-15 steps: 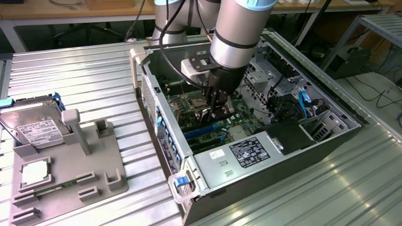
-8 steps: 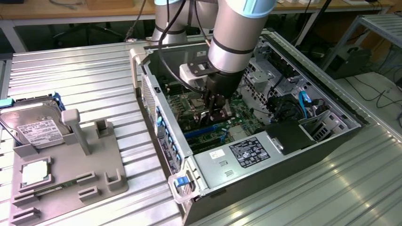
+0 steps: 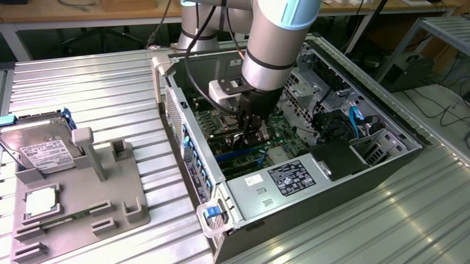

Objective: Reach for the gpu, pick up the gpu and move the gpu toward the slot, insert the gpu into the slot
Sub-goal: 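Insert the gpu into the slot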

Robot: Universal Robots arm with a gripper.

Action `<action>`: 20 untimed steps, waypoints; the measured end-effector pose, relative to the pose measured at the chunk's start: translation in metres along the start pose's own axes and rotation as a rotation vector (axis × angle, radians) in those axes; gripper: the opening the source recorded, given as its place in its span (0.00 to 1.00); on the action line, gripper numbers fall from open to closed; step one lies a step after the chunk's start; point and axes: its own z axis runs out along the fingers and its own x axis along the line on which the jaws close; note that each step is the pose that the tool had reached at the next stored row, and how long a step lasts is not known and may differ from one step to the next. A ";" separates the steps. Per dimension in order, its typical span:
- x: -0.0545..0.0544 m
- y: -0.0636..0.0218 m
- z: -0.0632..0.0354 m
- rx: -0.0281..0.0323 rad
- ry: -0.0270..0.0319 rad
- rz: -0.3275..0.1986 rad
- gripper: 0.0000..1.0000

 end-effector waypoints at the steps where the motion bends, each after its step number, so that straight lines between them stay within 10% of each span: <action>1: 0.000 0.0001 -0.0001 -0.0001 0.0001 0.001 0.27; 12: 0.001 0.0001 0.0001 -0.0019 0.0043 0.006 0.27; 16: 0.001 0.0001 0.0004 -0.0016 0.0183 0.006 0.27; 20: 0.001 0.0005 0.0003 -0.0016 0.0189 0.006 0.27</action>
